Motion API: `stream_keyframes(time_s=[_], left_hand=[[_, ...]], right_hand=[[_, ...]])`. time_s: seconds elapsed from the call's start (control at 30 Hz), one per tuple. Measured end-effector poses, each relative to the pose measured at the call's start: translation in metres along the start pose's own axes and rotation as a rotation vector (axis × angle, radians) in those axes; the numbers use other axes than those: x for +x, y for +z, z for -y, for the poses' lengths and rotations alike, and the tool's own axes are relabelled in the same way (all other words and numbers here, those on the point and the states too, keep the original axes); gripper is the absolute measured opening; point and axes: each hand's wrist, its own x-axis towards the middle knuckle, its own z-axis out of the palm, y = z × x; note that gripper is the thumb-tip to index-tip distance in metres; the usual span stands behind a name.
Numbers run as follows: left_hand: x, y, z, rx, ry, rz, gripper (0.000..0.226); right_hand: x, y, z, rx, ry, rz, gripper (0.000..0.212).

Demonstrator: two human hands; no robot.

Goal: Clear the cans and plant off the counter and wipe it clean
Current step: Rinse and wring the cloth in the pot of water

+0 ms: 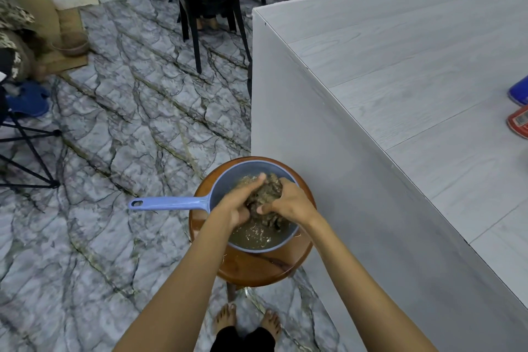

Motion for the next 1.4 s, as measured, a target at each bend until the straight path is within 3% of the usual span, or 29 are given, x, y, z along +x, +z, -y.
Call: stream_keyframes(time_s=[0.07,0.17,0.3,0.4,0.5,0.63,0.73,0.87,0.97,1.07,1.13,1.2,1.3,1.4], left_hand=[[0.001,-0.001,0.001,-0.002,0.087,0.023,0.032],[0.004,-0.006,0.008,-0.001,0.207,-0.177,0.025],[0.01,-0.006,0.016,0.221,0.262,-0.409,0.035],[0.012,-0.002,0.017,0.416,0.275,-0.516,0.034],[0.01,0.001,0.015,0.52,0.284,-0.528,0.032],[0.005,0.004,0.015,0.768,0.305,-0.369,0.041],[0.001,0.001,0.012,1.062,0.275,-0.383,0.037],[0.004,-0.004,0.016,1.24,0.263,-0.418,0.031],[0.008,-0.006,0.019,1.181,0.201,-0.407,0.034],[0.005,-0.006,0.016,1.024,0.192,-0.422,0.037],[0.001,-0.004,0.012,0.767,0.193,-0.442,0.037],[-0.004,-0.002,0.008,0.426,0.143,-0.409,0.032],[-0.017,0.002,0.0,-0.079,-0.056,-0.225,0.021],[-0.02,0.005,0.001,-0.208,-0.018,-0.228,0.021]], right_hand=[[0.005,0.0,-0.003,0.067,-0.001,0.042,0.064],[0.009,0.007,-0.003,0.08,0.028,0.063,0.058],[0.021,0.022,-0.003,-0.056,0.064,-0.079,0.046],[0.025,0.035,-0.007,0.008,0.099,-0.206,0.041],[0.027,0.042,-0.009,-0.039,0.102,-0.272,0.046],[0.029,0.046,-0.011,-0.207,0.11,-0.156,0.049],[0.029,0.049,-0.013,-0.22,0.116,-0.137,0.049],[0.028,0.048,-0.014,-0.168,0.123,-0.225,0.031],[0.025,0.049,-0.01,-0.051,0.076,-0.354,0.035],[0.022,0.041,-0.008,0.139,0.041,-0.321,0.036],[0.02,0.033,-0.007,0.265,0.065,-0.163,0.023],[0.017,0.024,-0.006,0.324,0.104,-0.036,0.04],[0.016,0.021,-0.005,0.36,0.136,-0.099,0.056],[0.014,0.03,-0.004,0.338,0.151,-0.123,0.072]])
